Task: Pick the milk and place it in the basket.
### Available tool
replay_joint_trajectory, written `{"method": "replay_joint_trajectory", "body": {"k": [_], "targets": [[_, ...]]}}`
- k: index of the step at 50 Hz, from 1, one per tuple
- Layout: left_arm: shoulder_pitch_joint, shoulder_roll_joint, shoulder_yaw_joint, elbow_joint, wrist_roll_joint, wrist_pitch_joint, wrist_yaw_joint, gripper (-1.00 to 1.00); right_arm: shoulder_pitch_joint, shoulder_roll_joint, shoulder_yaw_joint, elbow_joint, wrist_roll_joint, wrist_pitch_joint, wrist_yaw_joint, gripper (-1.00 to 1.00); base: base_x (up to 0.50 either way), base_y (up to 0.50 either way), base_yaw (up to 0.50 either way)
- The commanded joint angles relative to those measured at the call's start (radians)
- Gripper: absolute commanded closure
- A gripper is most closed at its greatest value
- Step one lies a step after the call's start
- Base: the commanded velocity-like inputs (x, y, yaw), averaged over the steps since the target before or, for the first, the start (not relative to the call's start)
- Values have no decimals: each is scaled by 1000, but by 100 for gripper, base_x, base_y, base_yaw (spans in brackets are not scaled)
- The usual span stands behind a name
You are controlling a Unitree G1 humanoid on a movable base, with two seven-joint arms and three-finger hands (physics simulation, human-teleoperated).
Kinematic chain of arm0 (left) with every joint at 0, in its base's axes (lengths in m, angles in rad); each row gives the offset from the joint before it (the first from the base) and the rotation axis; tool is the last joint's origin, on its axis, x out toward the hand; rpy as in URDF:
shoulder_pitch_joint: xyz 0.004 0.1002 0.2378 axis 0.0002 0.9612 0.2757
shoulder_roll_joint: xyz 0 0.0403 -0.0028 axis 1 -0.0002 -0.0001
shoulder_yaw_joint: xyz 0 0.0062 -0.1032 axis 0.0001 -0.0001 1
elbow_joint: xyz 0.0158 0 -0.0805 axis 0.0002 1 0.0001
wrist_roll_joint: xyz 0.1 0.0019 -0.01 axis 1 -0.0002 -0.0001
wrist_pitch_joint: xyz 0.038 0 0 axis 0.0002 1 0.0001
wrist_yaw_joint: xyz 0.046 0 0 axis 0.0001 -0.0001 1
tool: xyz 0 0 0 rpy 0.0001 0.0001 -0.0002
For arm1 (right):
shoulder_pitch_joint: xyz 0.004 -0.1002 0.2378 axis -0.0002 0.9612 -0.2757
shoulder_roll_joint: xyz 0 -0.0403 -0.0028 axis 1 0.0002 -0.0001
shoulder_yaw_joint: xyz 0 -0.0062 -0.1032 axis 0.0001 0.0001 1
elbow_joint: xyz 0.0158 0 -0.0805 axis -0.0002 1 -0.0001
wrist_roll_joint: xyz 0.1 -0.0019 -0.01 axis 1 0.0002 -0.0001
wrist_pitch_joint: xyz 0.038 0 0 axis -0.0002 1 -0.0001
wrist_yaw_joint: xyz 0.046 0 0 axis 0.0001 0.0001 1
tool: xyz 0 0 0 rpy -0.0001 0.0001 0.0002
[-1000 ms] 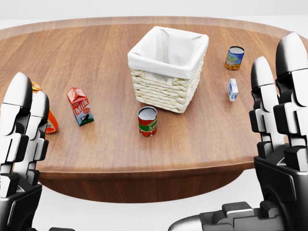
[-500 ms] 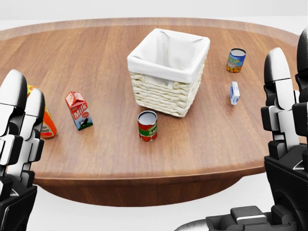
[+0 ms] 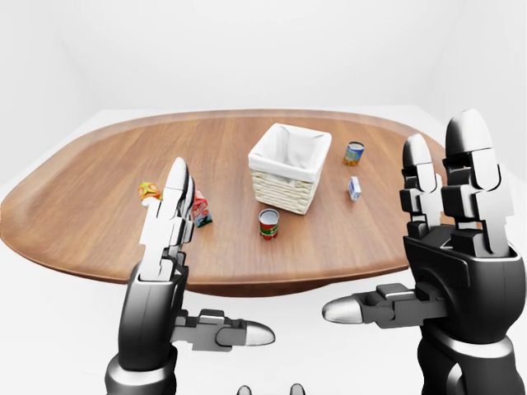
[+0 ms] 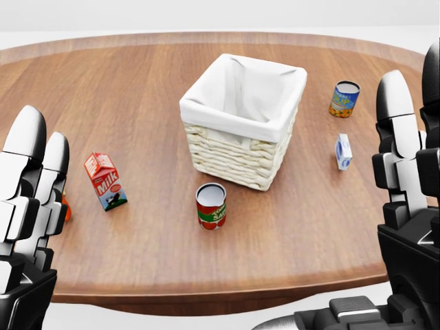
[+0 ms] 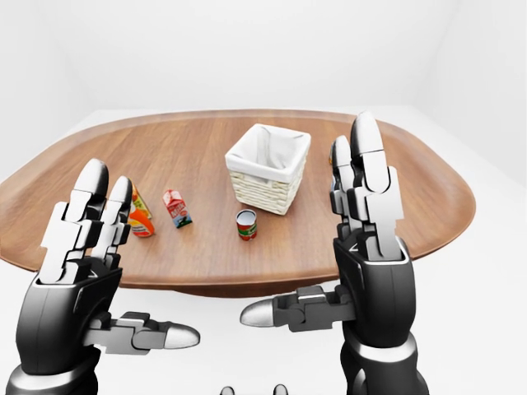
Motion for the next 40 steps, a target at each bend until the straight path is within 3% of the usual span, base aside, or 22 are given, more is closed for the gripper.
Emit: {"method": "replay_joint_trajectory", "body": {"k": [1, 24, 30, 40], "targets": [[0, 8, -6, 0, 9, 0, 10, -100, 6, 1, 4, -1, -2, 0, 5, -100, 23, 0, 0], [4, 23, -18, 0, 1, 0, 22, -100, 18, -4, 23, -1, -9, 0, 5, -100, 19, 0, 0], [-3, 56, -48, 0, 0, 0, 58, -100, 17, -6, 17, -1, -5, 0, 6, -100, 20, 0, 0], [17, 49, -47, 0, -3, 0, 44, -100, 21, 3, 8, 0, 0, 0, 14, -100, 20, 0, 0]]}}
